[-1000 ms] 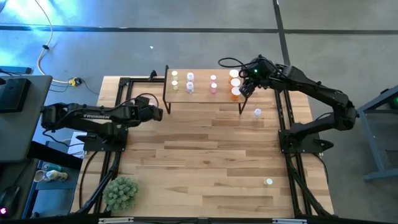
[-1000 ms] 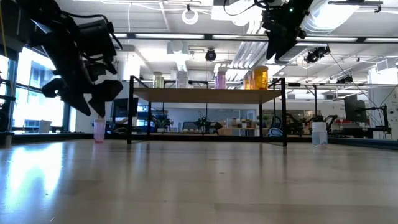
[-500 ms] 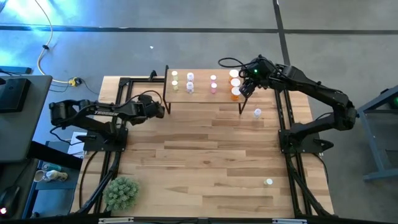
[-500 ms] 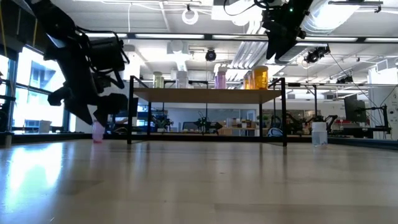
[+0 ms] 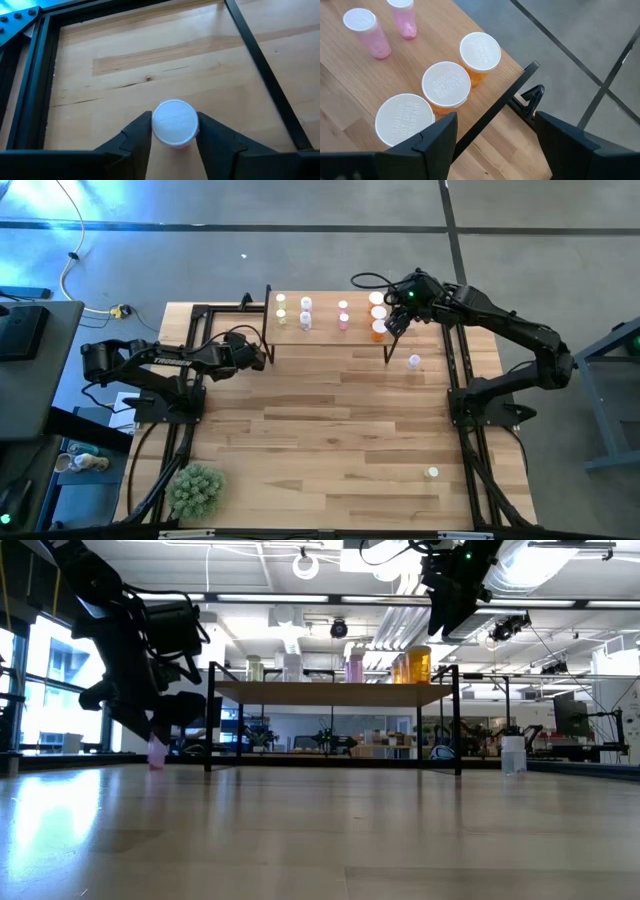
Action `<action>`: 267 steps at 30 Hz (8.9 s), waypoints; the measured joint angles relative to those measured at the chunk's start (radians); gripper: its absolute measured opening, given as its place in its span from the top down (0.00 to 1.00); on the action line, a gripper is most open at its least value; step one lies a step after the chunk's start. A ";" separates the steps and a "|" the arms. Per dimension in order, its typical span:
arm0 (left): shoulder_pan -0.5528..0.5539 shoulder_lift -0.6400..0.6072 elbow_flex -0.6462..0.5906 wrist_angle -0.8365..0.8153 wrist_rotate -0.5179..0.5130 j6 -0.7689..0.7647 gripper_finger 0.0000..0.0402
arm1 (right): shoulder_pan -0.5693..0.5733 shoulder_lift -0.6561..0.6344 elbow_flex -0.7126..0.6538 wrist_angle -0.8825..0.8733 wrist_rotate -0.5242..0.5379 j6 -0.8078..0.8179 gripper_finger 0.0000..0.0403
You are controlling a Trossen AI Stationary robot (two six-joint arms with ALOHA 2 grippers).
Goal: Pick and place medicine bottles onto shelf by color
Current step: Put the pink pill bottle aligned with the other pink pill bottles on the shelf
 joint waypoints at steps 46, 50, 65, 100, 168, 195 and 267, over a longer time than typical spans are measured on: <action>0.000 -0.440 0.325 -0.075 -0.020 0.601 0.72 | 0.000 0.000 0.000 0.000 -0.104 0.045 0.36; 0.000 -0.439 0.396 -0.038 0.092 0.696 0.72 | 0.000 0.000 0.000 0.000 -0.197 0.054 0.36; -0.166 -0.365 0.451 0.112 0.373 0.819 0.72 | 0.144 0.002 0.000 0.073 -0.319 0.062 0.36; -0.460 0.019 0.450 0.368 0.468 0.776 0.72 | 0.520 0.093 -0.598 1.454 -0.398 -0.047 0.36; -0.423 -0.078 0.451 0.392 0.416 0.879 0.44 | 0.533 0.177 -0.512 1.509 -0.280 -0.073 0.78; -0.361 -0.026 0.450 0.642 0.662 0.934 0.44 | 0.581 0.173 -0.512 1.677 -0.296 -0.204 0.78; -0.360 -0.026 0.449 0.469 0.523 0.971 0.78 | 0.575 -0.017 -0.512 1.190 -0.071 -0.098 0.44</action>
